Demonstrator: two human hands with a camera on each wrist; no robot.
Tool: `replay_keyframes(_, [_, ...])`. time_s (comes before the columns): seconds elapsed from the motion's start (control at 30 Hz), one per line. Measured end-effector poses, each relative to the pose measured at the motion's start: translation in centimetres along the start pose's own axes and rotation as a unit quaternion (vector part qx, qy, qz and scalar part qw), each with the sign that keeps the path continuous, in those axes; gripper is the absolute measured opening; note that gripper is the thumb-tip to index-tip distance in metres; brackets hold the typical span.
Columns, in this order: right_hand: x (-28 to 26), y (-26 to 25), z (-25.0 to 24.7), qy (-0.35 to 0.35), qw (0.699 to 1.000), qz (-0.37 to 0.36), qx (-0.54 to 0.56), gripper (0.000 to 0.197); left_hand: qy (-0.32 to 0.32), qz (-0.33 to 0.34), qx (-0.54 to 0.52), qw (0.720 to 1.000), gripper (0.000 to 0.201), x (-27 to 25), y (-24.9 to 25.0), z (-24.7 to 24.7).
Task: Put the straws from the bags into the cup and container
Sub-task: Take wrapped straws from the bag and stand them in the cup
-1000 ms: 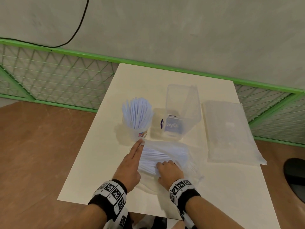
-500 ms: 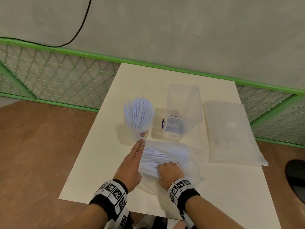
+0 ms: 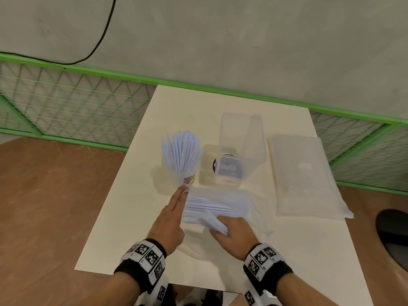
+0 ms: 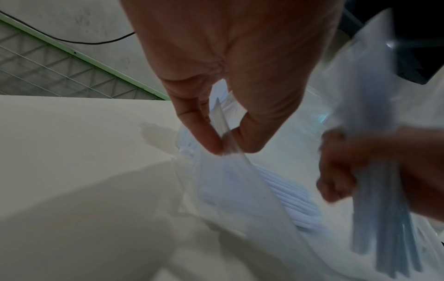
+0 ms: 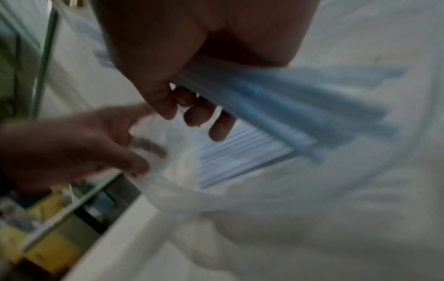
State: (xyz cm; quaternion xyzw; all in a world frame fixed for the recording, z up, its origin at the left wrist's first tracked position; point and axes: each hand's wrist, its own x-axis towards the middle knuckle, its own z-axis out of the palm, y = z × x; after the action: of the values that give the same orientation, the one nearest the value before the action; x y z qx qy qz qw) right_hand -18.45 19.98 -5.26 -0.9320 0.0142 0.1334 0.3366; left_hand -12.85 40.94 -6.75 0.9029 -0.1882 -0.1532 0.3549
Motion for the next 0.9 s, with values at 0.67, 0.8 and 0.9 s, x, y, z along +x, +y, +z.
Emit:
replay_keyframes(0.67, [-1.5,-4.0,-1.1,0.154,0.923,0.021,0.352,0.007,-0.007,-0.010,0.015,1.000,0.111,0.1,-0.1,0.2])
replay_keyframes(0.8, [-1.4,-3.6,-0.8,0.160,0.937,0.031,0.310,0.012,-0.008,-0.014,0.014,1.000,0.112,0.2,0.1,0.2])
replay_keyframes(0.9, [-1.1,-3.1,-0.9,0.163,0.959,0.025,0.229,0.014,-0.011,-0.017,0.012,1.000,0.111,0.1,0.3,0.0])
